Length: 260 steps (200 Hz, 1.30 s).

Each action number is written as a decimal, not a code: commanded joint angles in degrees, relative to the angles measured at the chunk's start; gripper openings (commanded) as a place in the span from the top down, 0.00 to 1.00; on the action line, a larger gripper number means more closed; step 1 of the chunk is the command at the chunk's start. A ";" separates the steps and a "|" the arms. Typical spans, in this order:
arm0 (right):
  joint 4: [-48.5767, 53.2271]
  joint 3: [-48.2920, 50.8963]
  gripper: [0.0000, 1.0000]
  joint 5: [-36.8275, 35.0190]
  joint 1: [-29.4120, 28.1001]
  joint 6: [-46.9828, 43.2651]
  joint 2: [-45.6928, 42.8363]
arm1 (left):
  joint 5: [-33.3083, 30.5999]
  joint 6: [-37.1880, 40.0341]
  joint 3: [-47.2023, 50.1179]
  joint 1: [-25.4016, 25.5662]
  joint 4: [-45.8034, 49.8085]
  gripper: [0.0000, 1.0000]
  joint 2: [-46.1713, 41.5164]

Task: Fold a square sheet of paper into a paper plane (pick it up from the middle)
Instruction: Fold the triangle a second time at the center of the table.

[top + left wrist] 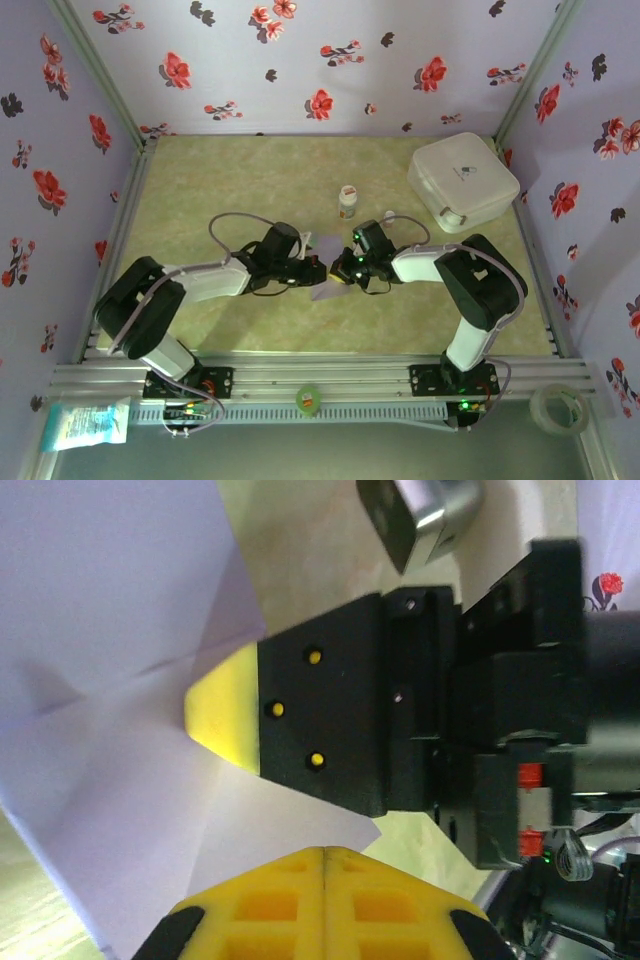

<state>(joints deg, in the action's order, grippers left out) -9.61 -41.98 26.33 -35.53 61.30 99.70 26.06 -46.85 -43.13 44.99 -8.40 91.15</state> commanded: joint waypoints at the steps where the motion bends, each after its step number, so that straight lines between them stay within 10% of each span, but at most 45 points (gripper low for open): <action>1: 5.15 0.62 1.00 -4.21 0.02 -1.22 0.54 | 4.70 -4.32 -0.36 0.71 -1.86 0.99 2.30; 260: 5.83 0.48 1.00 -4.20 0.02 -1.73 1.10 | 0.55 -3.90 2.88 1.25 -2.76 0.94 7.64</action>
<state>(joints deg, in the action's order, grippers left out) -9.39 -41.98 26.13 -35.53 60.47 99.66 27.00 -50.50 -41.52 45.82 -10.35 98.32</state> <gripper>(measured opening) 0.046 0.058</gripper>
